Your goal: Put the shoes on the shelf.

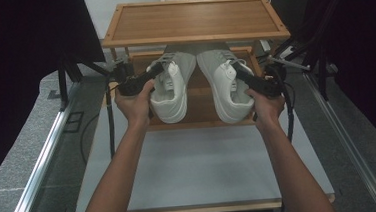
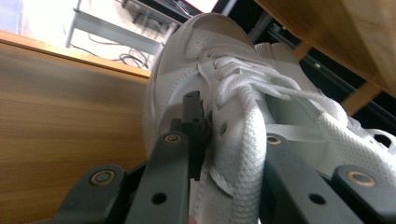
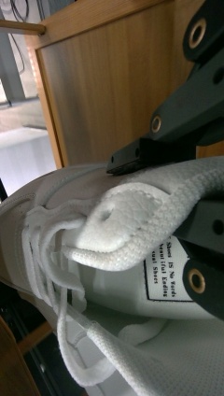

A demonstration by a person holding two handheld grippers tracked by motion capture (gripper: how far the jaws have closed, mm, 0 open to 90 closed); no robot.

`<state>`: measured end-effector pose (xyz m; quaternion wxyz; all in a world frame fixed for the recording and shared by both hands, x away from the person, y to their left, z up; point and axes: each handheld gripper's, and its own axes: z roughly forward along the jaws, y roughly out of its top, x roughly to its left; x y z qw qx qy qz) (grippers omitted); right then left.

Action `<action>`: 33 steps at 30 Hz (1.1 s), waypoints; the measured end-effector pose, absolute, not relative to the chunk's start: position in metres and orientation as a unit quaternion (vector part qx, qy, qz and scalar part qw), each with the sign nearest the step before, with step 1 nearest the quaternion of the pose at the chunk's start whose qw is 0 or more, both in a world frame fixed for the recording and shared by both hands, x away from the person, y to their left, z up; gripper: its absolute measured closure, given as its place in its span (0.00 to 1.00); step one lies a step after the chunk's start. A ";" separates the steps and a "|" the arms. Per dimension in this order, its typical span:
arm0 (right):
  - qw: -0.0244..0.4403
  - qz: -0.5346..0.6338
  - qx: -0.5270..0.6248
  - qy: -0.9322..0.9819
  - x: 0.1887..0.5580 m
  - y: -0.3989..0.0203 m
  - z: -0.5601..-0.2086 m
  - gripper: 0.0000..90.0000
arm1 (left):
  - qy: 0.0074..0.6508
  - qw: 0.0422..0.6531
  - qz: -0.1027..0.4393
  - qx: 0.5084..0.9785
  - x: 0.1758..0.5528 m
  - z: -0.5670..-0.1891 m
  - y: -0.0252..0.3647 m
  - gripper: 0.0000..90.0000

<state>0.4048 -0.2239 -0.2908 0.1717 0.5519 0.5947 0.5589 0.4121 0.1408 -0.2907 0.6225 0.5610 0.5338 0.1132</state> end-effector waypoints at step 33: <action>0.167 0.592 0.586 0.528 0.439 -0.178 -0.278 0.43 | 0.537 0.663 0.085 0.515 0.443 -0.305 0.123 0.55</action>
